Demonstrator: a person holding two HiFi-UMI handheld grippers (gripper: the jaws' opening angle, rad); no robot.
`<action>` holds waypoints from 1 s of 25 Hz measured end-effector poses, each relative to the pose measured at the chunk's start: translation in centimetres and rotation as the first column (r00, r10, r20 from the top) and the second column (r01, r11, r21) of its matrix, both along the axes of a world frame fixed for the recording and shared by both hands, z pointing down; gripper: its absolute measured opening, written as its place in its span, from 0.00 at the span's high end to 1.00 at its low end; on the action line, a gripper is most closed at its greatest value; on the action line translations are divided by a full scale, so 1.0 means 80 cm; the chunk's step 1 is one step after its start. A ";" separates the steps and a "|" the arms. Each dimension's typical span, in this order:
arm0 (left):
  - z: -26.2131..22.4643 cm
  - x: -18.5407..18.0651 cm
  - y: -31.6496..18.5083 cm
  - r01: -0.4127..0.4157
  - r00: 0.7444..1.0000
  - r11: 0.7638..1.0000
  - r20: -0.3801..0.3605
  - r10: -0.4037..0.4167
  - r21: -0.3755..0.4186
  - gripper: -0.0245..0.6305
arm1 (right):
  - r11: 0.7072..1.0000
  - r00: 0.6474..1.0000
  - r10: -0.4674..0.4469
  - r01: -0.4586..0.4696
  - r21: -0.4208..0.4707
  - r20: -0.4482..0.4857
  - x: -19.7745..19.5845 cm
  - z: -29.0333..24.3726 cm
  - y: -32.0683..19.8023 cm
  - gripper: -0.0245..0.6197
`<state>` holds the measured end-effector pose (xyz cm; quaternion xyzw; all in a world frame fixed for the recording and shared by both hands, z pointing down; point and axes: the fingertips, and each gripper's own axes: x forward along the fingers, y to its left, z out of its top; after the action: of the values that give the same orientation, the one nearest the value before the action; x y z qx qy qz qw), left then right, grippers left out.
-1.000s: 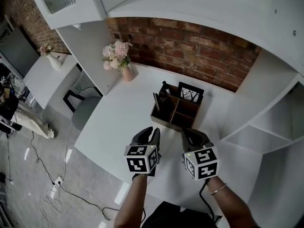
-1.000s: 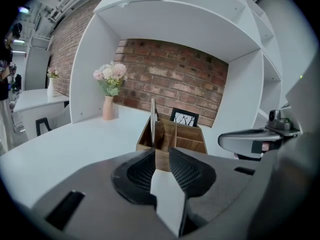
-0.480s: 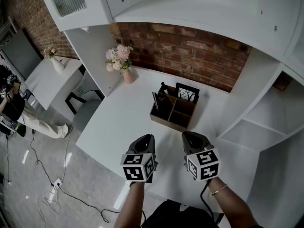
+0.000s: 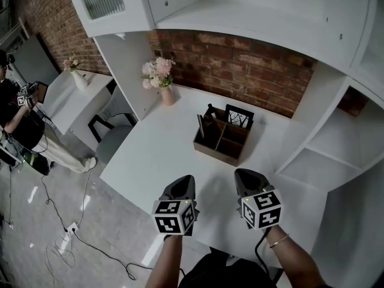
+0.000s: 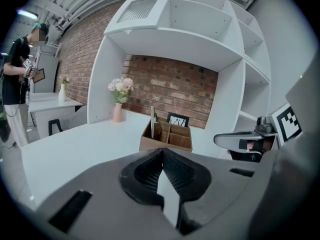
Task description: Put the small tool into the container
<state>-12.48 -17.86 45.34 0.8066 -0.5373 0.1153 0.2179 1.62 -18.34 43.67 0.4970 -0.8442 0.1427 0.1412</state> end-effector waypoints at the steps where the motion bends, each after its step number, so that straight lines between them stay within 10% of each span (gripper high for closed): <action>1: -0.001 -0.001 0.002 0.001 1.000 1.000 0.000 -0.001 0.002 0.95 | 1.000 1.000 0.003 -0.003 0.000 0.003 0.002 -0.001 0.001 0.96; 25: -0.008 -0.013 -0.003 0.007 1.000 1.000 -0.006 -0.007 0.013 0.95 | 1.000 1.000 0.028 -0.028 0.011 0.010 0.010 -0.005 -0.003 0.96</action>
<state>-13.52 -18.13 44.72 0.8065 -0.5401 0.1087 0.2144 2.45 -18.55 43.23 0.5086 -0.8388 0.1424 0.1321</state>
